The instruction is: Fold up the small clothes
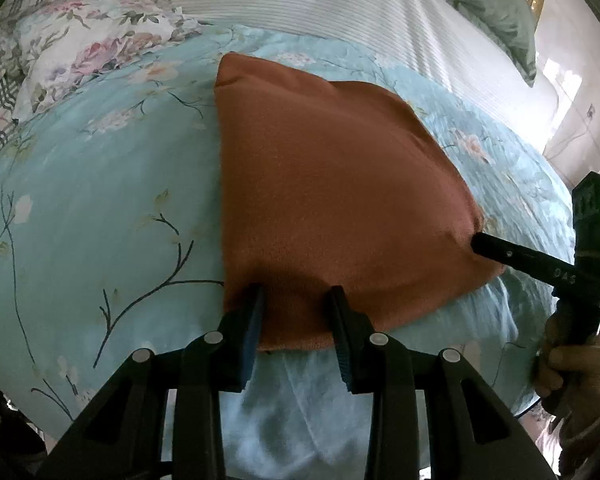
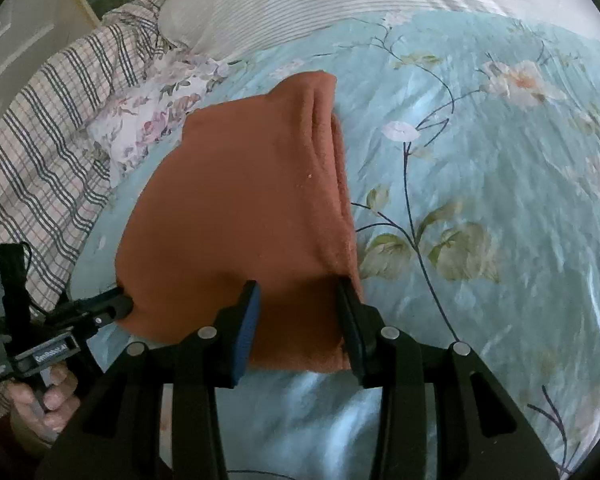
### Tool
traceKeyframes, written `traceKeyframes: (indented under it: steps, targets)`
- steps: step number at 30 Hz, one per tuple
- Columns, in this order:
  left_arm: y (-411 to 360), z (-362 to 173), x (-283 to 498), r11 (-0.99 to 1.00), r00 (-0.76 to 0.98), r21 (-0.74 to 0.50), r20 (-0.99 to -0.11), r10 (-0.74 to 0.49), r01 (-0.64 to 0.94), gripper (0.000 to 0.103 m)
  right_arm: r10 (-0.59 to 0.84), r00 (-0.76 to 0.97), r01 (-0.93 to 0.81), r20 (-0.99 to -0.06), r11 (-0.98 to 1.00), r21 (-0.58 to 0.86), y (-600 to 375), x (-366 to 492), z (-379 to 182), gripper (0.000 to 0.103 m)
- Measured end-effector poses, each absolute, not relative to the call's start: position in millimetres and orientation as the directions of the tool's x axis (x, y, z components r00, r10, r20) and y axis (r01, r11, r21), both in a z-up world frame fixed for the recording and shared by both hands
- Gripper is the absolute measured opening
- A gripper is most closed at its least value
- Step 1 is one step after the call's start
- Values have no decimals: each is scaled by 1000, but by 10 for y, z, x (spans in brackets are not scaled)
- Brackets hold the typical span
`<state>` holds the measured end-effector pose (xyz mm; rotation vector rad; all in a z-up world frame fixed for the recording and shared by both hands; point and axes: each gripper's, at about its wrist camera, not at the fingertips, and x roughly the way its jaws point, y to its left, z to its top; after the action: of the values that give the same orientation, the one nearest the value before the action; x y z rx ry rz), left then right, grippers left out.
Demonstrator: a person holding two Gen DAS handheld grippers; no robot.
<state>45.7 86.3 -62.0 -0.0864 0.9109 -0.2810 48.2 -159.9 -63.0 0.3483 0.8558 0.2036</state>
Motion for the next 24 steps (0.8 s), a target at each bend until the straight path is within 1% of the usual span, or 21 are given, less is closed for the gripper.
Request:
traceKeyframes:
  steps: [5,6,7,8,9,10,12,14,16,17,19,21,24]
  targets:
    - [893,-591,454,961,576,-200,-770,-276,193,34,322,621,-29,-715,920,390,-1616,471,-563,41]
    - [906,-573,457,960,573,-201,-772,-277,192,36,322,618,-27,-717,920,390,-1627,458,-547,42]
    - [912,-538,444,960,570,-202,-773,-276,192,42,320,615,-25,-720,922,387,-1631,440,-512,43]
    - [917,-495,431,962,569,-197,-777,-270,188,47,310,617,-25,-723,926,376,-1630,409,-450,49]
    - [935,-448,412,967,575,-186,-778,-254,174,57,306,624,-29,-719,929,370,-1628,376,-398,57]
    - [962,-407,387,971,583,-182,-777,-238,155,61,306,631,-34,-712,929,369,-1628,353,-357,59]
    - [998,-344,341,972,590,-188,-772,-236,142,61,305,653,-46,-693,930,366,-1616,274,-249,62]
    - [1010,-314,295,977,590,-169,-779,-213,130,67,291,669,-45,-684,934,353,-1599,177,-179,65]
    - [1003,-321,259,984,584,-134,-793,-176,116,74,276,676,-32,-683,937,347,-1592,95,-171,71]
    - [998,-328,232,986,580,-125,-797,-167,111,75,274,675,-28,-685,937,348,-1586,60,-179,73]
    - [995,-339,176,986,576,-125,-800,-165,110,81,274,670,-25,-690,937,348,-1579,4,-195,74]
    - [985,-339,117,988,576,-111,-803,-152,106,81,266,661,-23,-701,942,336,-1566,-68,-221,79]
    - [951,-330,52,991,584,-79,-802,-129,110,81,252,653,-27,-714,950,310,-1548,-130,-235,81]
